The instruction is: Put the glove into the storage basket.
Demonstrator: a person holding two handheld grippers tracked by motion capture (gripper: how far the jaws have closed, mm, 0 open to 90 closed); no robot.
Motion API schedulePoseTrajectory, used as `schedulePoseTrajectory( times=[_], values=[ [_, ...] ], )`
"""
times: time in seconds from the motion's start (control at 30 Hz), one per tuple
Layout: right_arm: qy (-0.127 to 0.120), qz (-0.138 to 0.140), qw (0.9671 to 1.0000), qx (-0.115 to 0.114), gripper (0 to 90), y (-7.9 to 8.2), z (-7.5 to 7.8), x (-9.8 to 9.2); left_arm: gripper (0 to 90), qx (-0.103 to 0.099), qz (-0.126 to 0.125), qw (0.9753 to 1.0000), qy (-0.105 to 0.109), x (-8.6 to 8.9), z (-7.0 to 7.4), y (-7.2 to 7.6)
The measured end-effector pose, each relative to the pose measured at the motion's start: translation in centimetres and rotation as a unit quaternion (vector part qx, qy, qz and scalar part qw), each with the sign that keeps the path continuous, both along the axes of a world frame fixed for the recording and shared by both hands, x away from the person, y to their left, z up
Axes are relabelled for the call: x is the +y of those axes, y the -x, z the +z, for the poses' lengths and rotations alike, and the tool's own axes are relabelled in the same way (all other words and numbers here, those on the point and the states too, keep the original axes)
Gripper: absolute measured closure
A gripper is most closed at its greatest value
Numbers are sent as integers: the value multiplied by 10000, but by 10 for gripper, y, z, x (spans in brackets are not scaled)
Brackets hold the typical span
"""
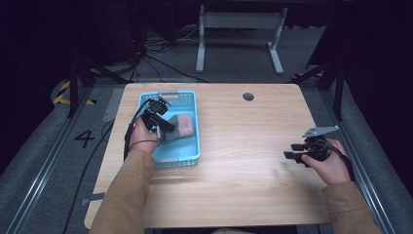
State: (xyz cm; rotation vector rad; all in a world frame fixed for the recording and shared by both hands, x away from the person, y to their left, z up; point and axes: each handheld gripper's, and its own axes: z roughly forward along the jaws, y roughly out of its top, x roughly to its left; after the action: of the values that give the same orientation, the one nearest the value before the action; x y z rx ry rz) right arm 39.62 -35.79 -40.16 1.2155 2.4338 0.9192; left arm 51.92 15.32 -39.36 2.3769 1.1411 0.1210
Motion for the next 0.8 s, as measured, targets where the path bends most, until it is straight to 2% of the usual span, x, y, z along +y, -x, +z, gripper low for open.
schedulePoseTrajectory(
  times=[0.2, 0.27, 0.3, 0.5, 0.63, 0.73, 0.8],
  values=[
    [5, -53, 10000, -14, 506, 3, 0, -2, 627, 159, -15, 9999, -26, -5, -7, -6],
    [0, -39, 10000, -9, 506, 4, -1, -3, 626, 171, -34, 9998, -58, -7, -7, -6],
    [9, -35, 10000, -10, 506, 4, -1, -3, 626, 183, -56, 9997, -141, -8, -9, -7],
    [32, -36, 10000, 6, 505, 5, -2, -3, 612, 253, 49, 9994, -229, -10, -13, -11],
    [22, -25, 10000, -3, 503, 6, -2, -2, 578, 198, 89, 9994, -275, -11, -15, -12],
    [23, -27, 10000, -6, 502, 6, -2, -2, 539, 108, 106, 9992, -378, -11, -15, -13],
    [-6, -6, 10000, -4, 497, 6, -1, 0, 519, -36, 74, 9986, -532, -12, -16, -12]
  ],
)
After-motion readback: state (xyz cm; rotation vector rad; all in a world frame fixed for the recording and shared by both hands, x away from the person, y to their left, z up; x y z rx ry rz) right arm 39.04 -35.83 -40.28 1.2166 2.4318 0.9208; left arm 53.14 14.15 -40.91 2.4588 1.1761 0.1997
